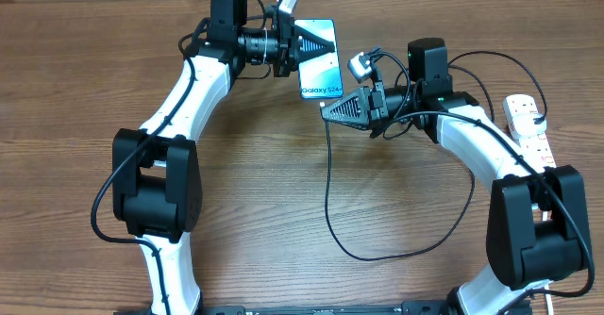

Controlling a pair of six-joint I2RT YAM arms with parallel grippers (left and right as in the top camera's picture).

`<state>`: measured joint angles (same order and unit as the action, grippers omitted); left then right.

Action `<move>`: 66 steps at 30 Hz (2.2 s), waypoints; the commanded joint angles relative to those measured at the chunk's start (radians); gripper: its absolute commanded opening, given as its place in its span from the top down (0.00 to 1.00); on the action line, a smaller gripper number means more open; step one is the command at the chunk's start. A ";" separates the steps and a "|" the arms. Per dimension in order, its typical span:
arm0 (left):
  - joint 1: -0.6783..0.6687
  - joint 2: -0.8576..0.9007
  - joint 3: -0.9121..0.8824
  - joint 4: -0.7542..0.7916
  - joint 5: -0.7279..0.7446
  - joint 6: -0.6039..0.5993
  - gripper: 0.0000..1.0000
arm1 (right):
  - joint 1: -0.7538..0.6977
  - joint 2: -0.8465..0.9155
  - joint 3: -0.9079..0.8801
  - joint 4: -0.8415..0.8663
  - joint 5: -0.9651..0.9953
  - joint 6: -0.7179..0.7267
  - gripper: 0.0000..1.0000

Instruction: Plug charger to phone and switch on socket

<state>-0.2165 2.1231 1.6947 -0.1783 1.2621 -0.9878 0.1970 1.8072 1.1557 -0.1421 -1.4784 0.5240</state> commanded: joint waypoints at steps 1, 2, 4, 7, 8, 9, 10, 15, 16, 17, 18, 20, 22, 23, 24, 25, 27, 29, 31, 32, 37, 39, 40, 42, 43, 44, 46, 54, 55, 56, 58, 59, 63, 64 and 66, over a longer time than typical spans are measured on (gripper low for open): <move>-0.008 -0.018 0.000 0.010 0.022 -0.044 0.96 | -0.002 -0.012 0.020 0.006 -0.019 0.000 0.96; -0.008 -0.018 0.000 0.008 0.022 -0.043 0.96 | -0.002 -0.012 0.020 0.006 -0.019 0.000 0.96; -0.008 -0.018 0.000 0.007 0.021 -0.036 0.96 | -0.002 -0.012 0.020 0.006 -0.019 0.000 0.96; -0.008 -0.018 0.000 0.007 0.026 -0.036 0.96 | -0.002 -0.012 0.020 0.006 -0.018 0.000 0.96; -0.008 -0.018 0.000 0.007 0.029 -0.034 0.96 | -0.002 -0.012 0.020 0.006 -0.016 0.000 0.96; -0.008 -0.018 0.000 0.007 0.031 -0.029 0.96 | -0.002 -0.012 0.020 0.007 -0.015 0.000 0.96; -0.008 -0.018 0.000 0.007 0.034 -0.029 0.96 | -0.002 -0.012 0.020 0.008 -0.015 0.000 0.96; -0.008 -0.018 0.000 0.007 0.047 -0.023 0.96 | -0.002 -0.012 0.020 0.007 0.004 0.000 0.96; -0.008 -0.018 0.000 0.007 0.048 -0.021 0.96 | -0.002 -0.012 0.020 0.007 0.010 0.000 0.96; -0.008 -0.018 0.000 0.007 0.051 -0.016 0.96 | -0.002 -0.012 0.020 0.007 0.014 0.000 0.96; -0.008 -0.018 0.000 0.007 0.055 -0.013 0.96 | -0.002 -0.012 0.020 0.007 0.015 0.000 0.96; -0.008 -0.018 0.000 0.007 0.055 -0.010 0.96 | -0.002 -0.012 0.020 0.007 0.014 0.000 0.96; -0.008 -0.018 0.000 0.007 0.055 -0.010 0.96 | -0.002 -0.012 0.020 0.007 0.014 0.000 0.96; -0.008 -0.018 0.000 0.007 0.055 -0.008 0.96 | -0.002 -0.012 0.020 0.007 0.014 0.001 0.96; -0.008 -0.018 0.000 0.007 0.055 -0.002 0.96 | -0.002 -0.012 0.020 0.007 0.014 0.001 0.96; -0.008 -0.018 0.000 0.007 0.055 0.004 0.96 | -0.002 -0.012 0.020 0.007 0.014 0.000 0.96; -0.008 -0.018 0.000 0.006 0.061 0.012 0.96 | -0.002 -0.012 0.020 0.007 0.014 0.000 0.96; -0.009 -0.018 0.000 0.006 0.065 0.018 0.96 | -0.002 -0.012 0.020 0.018 0.014 0.001 0.96; -0.009 -0.018 0.000 0.006 0.066 0.020 0.96 | -0.002 -0.012 0.020 0.037 0.014 0.013 0.96; -0.009 -0.018 0.000 0.006 0.066 0.020 0.96 | -0.002 -0.012 0.020 0.051 0.014 0.030 0.96; -0.009 -0.018 0.000 0.006 0.066 0.020 0.96 | -0.002 -0.012 0.020 0.074 0.014 0.053 0.96; -0.009 -0.018 0.000 0.006 0.066 0.020 0.96 | -0.002 -0.012 0.020 0.074 0.014 0.053 0.96; -0.009 -0.018 0.000 0.006 0.066 0.019 0.96 | -0.002 -0.012 0.020 0.074 0.015 0.053 0.96; -0.009 -0.018 0.000 0.006 0.066 0.019 0.96 | -0.002 -0.012 0.020 0.074 0.019 0.053 0.96; -0.009 -0.018 0.000 0.006 0.067 0.019 0.96 | -0.002 -0.012 0.020 0.075 0.019 0.053 0.96; -0.009 -0.018 0.000 0.006 0.068 0.020 0.96 | -0.002 -0.012 0.020 0.078 0.019 0.053 0.96; -0.009 -0.018 0.000 0.006 0.074 0.019 0.96 | -0.003 -0.012 0.020 0.080 0.019 0.053 0.96; -0.009 -0.018 0.000 0.006 0.085 0.020 0.96 | -0.003 -0.012 0.020 0.096 0.068 0.100 0.96; -0.009 -0.018 0.000 0.006 0.086 0.020 0.96 | -0.003 -0.012 0.020 0.107 0.068 0.110 0.96; -0.009 -0.018 0.000 0.006 0.091 0.020 0.96 | -0.003 -0.012 0.020 0.115 0.069 0.118 0.96; -0.009 -0.018 0.000 0.006 0.093 0.020 0.96 | -0.003 -0.012 0.020 0.129 0.072 0.138 0.96; -0.009 -0.018 0.000 0.006 0.094 0.020 0.96 | -0.003 -0.012 0.020 0.139 0.072 0.146 0.96; -0.009 -0.018 0.000 0.006 0.100 0.023 0.96 | -0.003 -0.012 0.020 0.177 0.074 0.182 0.96; -0.009 -0.018 0.000 0.006 0.101 0.023 0.96 | -0.003 -0.012 0.020 0.184 0.075 0.190 0.96; -0.009 -0.018 0.000 0.006 0.103 0.023 0.96 | -0.003 -0.012 0.020 0.187 0.090 0.203 0.96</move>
<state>-0.2054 2.1231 1.6947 -0.1680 1.2854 -0.9928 0.1970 1.8076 1.1557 0.0212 -1.4391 0.6968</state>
